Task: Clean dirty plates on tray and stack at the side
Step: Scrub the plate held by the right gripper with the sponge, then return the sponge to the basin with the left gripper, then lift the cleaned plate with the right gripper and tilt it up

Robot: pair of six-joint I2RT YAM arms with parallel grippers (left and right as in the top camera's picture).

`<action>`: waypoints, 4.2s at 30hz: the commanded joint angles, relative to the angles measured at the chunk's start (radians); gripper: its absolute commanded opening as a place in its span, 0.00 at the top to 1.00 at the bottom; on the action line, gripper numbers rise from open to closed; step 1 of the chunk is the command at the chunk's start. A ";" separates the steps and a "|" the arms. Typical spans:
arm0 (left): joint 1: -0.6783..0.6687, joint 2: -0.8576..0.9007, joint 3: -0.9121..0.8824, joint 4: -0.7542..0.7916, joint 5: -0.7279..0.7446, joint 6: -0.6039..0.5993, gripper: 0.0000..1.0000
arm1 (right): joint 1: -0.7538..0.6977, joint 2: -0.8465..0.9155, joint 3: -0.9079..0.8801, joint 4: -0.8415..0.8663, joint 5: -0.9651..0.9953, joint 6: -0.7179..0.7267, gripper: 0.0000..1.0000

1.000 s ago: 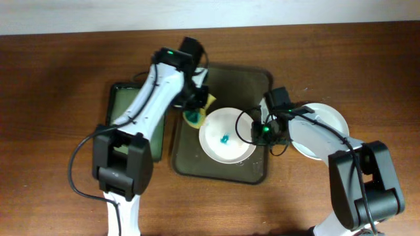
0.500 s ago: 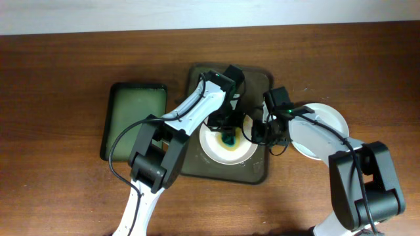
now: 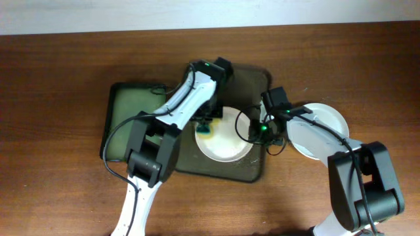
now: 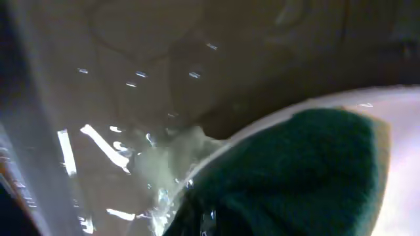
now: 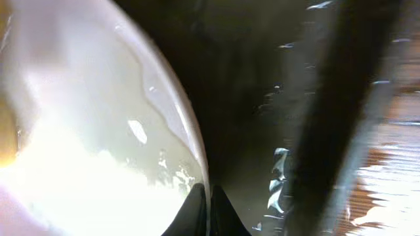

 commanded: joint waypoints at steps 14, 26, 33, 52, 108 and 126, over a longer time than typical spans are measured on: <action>-0.096 0.056 -0.011 0.124 0.612 0.180 1.00 | -0.023 0.013 -0.012 -0.035 0.098 0.009 0.96; -0.120 0.056 -0.011 0.049 0.723 0.172 1.00 | -0.023 0.013 -0.012 -0.035 0.098 0.009 0.96; -0.175 0.056 -0.013 0.203 0.509 0.171 1.00 | -0.023 0.013 -0.012 -0.035 0.098 0.010 0.96; -0.159 0.045 -0.005 -0.071 -0.587 -0.153 1.00 | -0.023 0.013 -0.012 -0.035 0.098 0.009 0.96; 0.393 -0.352 -0.380 0.071 -0.214 -0.053 0.01 | 0.583 -0.387 0.159 -0.325 1.309 -0.083 0.96; 0.392 -0.352 -0.380 0.071 -0.214 -0.053 0.01 | 0.771 -0.387 0.160 -0.349 1.554 -0.117 0.96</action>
